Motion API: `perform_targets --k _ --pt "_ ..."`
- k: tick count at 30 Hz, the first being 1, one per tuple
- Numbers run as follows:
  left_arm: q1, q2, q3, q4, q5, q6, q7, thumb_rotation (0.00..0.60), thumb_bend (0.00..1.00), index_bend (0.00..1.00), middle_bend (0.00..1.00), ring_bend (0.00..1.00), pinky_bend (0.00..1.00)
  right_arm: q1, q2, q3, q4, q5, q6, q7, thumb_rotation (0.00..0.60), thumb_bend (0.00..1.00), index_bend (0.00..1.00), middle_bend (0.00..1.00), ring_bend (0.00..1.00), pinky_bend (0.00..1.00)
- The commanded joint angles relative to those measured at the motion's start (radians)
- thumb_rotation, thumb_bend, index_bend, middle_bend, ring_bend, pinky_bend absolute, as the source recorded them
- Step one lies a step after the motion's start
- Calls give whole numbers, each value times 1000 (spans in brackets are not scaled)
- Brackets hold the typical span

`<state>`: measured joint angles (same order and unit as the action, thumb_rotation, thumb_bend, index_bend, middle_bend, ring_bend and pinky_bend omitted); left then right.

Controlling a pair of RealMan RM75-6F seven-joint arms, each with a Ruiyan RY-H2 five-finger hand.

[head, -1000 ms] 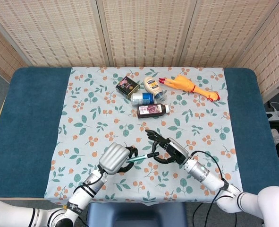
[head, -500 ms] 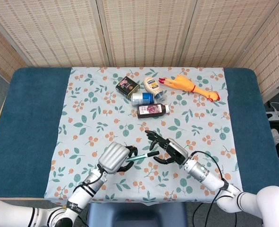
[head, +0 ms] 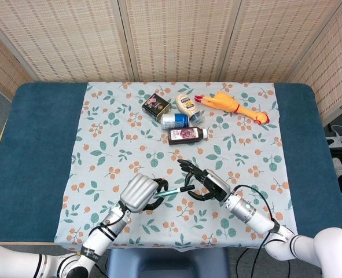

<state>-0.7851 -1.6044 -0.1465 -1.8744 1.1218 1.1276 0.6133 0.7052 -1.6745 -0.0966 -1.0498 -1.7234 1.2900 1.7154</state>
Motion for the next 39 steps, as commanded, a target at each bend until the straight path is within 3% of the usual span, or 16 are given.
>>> perform_targets --k 1,21,39 --pt "0 0 0 -1 0 0 0 600 401 726 863 954 1000 1 1 0 0 -1 2 1 600 279 521 0 0 0" --pt "-3 -2 4 -2 -1 2 2 600 401 728 864 954 1000 5 5 -2 -5 -2 7 10 600 318 519 0 0 0" --pt "-4 1 5 -2 0 1 -3 600 400 727 865 954 1000 6 2 -5 -5 -2 8 11 600 319 439 0 0 0"
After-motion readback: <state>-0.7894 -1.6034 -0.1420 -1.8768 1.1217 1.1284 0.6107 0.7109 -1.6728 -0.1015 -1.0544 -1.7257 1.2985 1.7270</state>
